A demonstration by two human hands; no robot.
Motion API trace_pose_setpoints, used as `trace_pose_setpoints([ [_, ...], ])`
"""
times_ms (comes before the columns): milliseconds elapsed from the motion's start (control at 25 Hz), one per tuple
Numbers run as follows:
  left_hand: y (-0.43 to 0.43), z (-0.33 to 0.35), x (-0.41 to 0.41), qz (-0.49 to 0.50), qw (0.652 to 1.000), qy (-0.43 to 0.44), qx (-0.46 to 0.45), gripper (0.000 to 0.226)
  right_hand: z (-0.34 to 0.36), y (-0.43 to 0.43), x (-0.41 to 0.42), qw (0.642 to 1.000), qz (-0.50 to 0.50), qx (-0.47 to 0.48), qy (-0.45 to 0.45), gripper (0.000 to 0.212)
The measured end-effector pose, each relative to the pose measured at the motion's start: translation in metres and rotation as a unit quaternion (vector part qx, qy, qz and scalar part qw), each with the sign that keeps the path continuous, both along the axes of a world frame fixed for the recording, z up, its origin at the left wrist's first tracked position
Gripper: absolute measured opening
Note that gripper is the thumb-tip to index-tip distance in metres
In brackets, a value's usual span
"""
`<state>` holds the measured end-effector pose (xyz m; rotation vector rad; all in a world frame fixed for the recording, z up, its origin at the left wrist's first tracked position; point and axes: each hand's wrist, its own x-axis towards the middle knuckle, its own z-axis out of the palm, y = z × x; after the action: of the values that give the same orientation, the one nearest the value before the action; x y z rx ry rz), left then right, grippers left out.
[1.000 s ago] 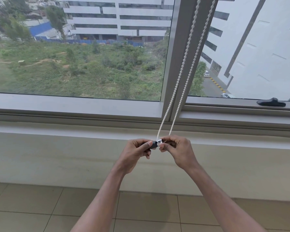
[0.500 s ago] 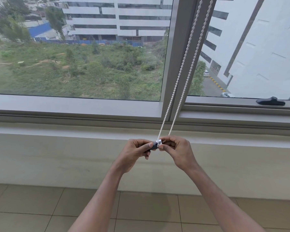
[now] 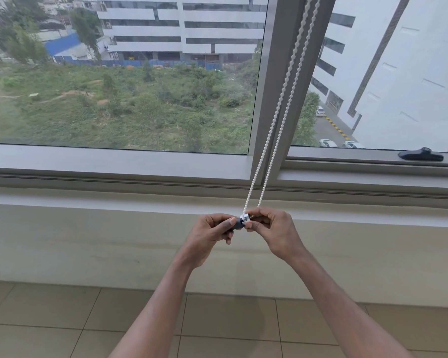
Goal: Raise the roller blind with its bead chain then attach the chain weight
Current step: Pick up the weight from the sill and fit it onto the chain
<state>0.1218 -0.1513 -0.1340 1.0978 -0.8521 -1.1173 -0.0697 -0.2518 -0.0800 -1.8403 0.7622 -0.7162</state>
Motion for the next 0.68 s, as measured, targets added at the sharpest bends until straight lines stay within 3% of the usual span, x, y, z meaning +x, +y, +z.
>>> trace_pose_setpoints([
  [160, 0.0, 0.0, 0.001, -0.002, 1.0, -0.005, 0.003, 0.033, 0.003, 0.002, -0.002, 1.0, 0.011, 0.003, -0.002, 0.027],
  [680, 0.003, 0.005, -0.004, 0.005, 0.999, 0.028, 0.018, 0.033, 0.012, 0.003, -0.006, 0.997, 0.055, -0.045, 0.023, 0.017],
])
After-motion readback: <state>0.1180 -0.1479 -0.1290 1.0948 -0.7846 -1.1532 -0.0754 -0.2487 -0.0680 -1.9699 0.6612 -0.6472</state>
